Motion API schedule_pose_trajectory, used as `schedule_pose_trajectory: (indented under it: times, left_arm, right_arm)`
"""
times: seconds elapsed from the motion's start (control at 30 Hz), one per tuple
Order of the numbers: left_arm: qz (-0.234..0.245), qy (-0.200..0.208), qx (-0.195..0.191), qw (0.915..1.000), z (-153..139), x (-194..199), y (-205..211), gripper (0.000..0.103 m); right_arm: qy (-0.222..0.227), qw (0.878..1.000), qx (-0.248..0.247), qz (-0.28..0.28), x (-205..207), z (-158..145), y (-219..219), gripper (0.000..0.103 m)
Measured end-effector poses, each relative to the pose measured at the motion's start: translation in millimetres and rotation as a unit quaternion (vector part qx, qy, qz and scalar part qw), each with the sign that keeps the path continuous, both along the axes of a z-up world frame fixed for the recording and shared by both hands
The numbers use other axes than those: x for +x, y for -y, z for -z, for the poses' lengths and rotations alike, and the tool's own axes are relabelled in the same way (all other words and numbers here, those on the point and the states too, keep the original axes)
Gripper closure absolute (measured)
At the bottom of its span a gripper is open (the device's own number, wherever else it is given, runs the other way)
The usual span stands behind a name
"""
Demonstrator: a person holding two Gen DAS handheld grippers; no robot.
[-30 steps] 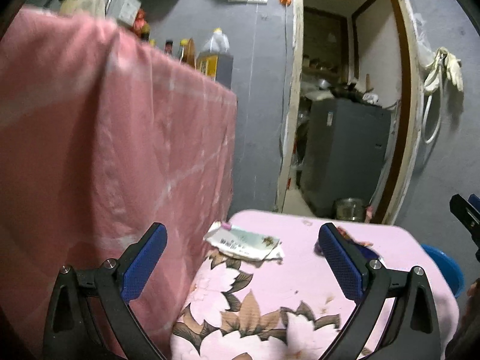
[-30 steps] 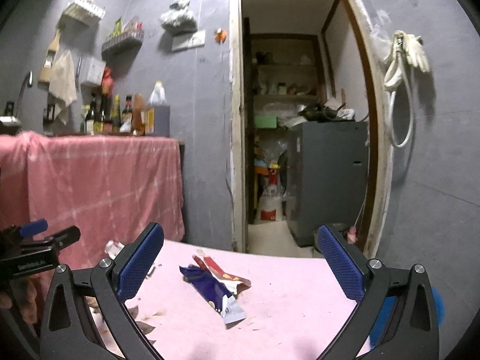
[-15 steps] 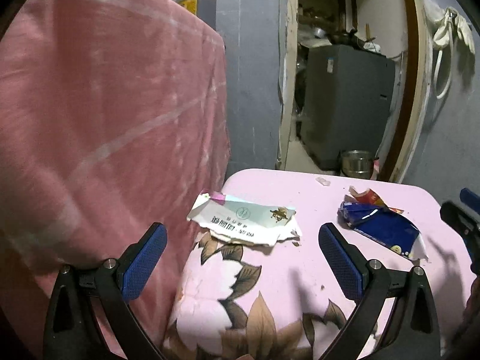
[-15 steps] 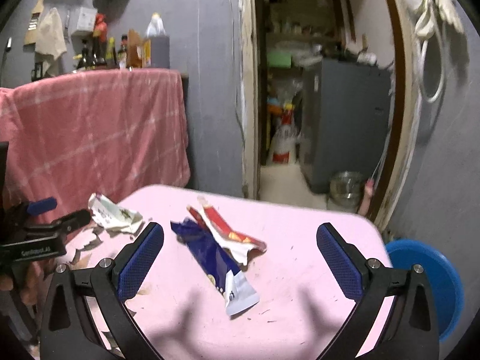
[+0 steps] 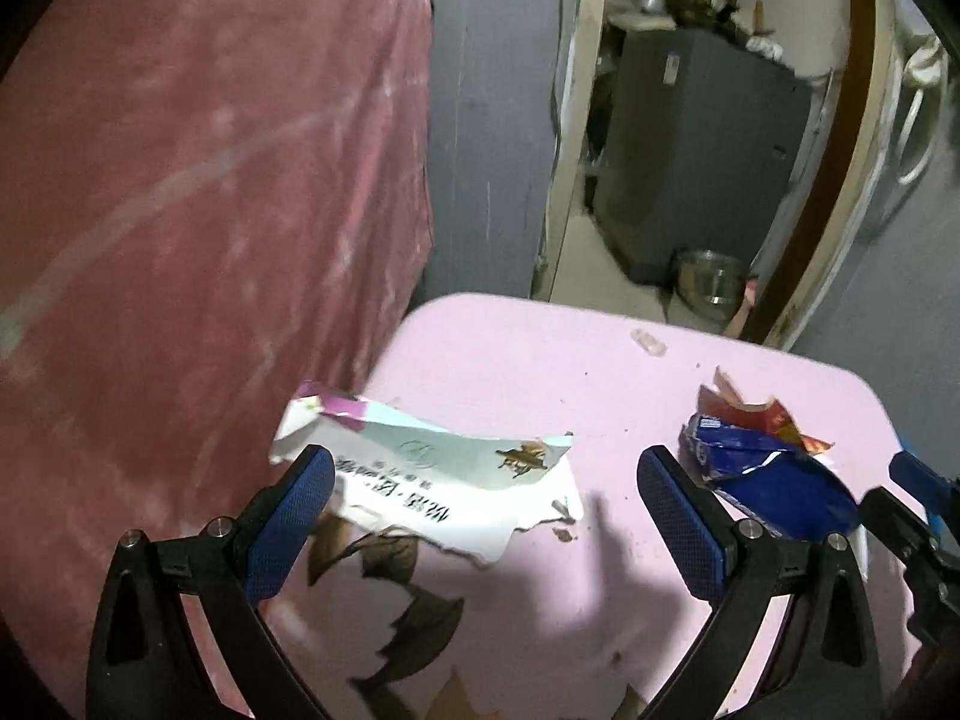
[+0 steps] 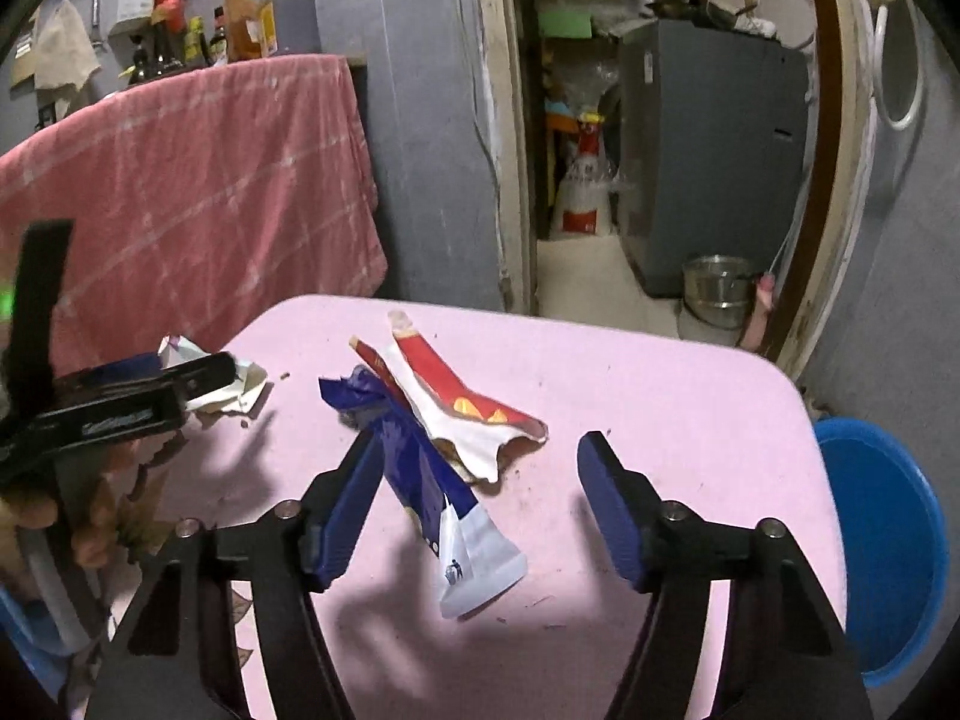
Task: Collect trash
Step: 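Grasp the green-white paper packet with the left tool while the right tool grasps the blue wrapper, then carry the packet and blue wrapper toward the blue bucket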
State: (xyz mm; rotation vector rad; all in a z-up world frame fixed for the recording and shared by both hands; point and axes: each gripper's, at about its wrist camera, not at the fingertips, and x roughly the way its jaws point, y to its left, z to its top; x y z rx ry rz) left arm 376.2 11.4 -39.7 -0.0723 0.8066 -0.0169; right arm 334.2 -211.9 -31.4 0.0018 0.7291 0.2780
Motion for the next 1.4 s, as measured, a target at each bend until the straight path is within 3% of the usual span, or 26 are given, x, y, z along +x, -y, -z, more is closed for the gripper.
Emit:
schedule_pose_trajectory:
  times: [0.2,0.3,0.37,0.57,0.63,0.77,0.93,1.13,1.4]
  left_arm:
    - [0.003,-0.03,0.029,0.9991,8.7,15.6,9.9,0.006]
    - [-0.003,-0.054,0.041,0.9977,15.3,22.2,11.3,0.024]
    - [-0.004,-0.067,0.045,0.9967,19.3,26.9,10.4,0.028]
    - [0.007,-0.06,0.063,0.9962,17.6,21.2,16.8,0.05]
    - [0.014,-0.059,0.065,0.9961,17.3,17.4,18.6,0.064]
    - [0.022,-0.054,0.055,0.9968,18.5,9.6,20.0,0.072]
    - [0.04,-0.041,0.05,0.9971,17.9,-9.4,20.3,0.094]
    - [0.048,-0.022,0.028,0.9982,8.5,-30.7,14.5,0.103]
    - [0.057,-0.008,-0.01,0.9983,2.2,-60.4,8.6,0.103]
  right_arm:
    - [-0.039,0.998,0.01,-0.037,10.7,9.8,-6.4,0.049]
    - [-0.053,0.997,0.007,-0.049,13.6,13.9,-11.9,0.052]
    - [-0.06,0.997,0.01,-0.053,14.2,15.7,-13.9,0.053]
    - [-0.069,0.996,0.019,-0.061,13.1,17.8,-16.9,0.062]
    - [-0.072,0.995,0.022,-0.063,12.5,19.0,-17.5,0.066]
    - [-0.081,0.994,0.029,-0.068,10.1,22.6,-16.6,0.077]
    - [-0.082,0.993,0.033,-0.073,4.1,25.6,-15.6,0.083]
    - [-0.073,0.994,0.03,-0.079,-6.3,25.5,-17.4,0.085]
    - [-0.049,0.995,0.039,-0.078,-32.8,23.0,-20.2,0.086]
